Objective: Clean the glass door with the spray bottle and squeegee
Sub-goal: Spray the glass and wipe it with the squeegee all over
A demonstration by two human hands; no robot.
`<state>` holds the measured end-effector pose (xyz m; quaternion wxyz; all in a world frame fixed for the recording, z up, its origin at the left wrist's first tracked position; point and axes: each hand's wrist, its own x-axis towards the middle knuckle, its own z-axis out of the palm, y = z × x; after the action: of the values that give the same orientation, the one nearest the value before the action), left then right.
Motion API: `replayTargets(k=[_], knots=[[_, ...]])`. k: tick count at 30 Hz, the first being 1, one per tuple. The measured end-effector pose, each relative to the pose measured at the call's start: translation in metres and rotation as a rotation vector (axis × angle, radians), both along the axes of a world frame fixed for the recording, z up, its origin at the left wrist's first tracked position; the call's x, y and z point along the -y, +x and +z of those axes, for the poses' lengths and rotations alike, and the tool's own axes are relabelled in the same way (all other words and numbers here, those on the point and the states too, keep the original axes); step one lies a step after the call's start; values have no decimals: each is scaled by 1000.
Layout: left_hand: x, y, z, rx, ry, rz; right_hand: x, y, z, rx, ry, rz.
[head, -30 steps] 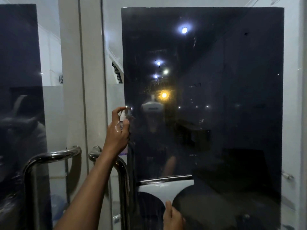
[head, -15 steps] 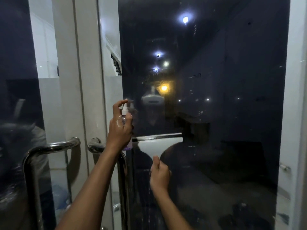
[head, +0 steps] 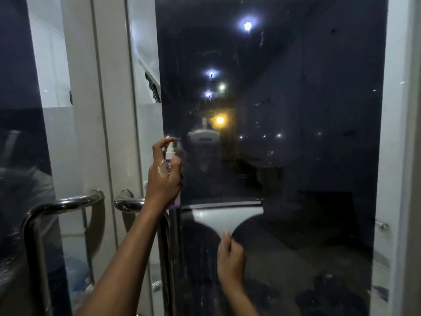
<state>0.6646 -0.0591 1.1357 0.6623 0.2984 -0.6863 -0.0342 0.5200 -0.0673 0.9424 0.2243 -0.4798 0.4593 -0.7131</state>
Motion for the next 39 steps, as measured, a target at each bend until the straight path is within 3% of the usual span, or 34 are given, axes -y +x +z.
replayTargets(k=[4, 7, 12, 16, 22, 25, 31, 35, 39], knots=[[1, -3, 6, 12, -47, 24, 16, -16, 107, 0, -164, -101], [4, -4, 9, 3, -47, 37, 23, -26, 138, -70, -93, -97], [7, -6, 2, -14, -22, 63, 18, -31, 44, -191, 134, -120], [5, -9, -3, -24, -22, 71, 8, -39, -46, -171, 366, -85], [-1, -11, -7, -31, -4, 96, -10, -50, -82, -56, 315, -54], [-3, -14, -7, -10, -1, 99, -9, -45, -38, 85, 148, 23], [-2, -25, 17, 15, 2, 116, 15, -41, 143, 55, -145, 35], [1, -35, 55, 21, -52, 143, 18, -42, 254, 103, -270, 79], [0, -40, 109, 9, -153, 165, 23, -43, 329, 38, -270, 80]])
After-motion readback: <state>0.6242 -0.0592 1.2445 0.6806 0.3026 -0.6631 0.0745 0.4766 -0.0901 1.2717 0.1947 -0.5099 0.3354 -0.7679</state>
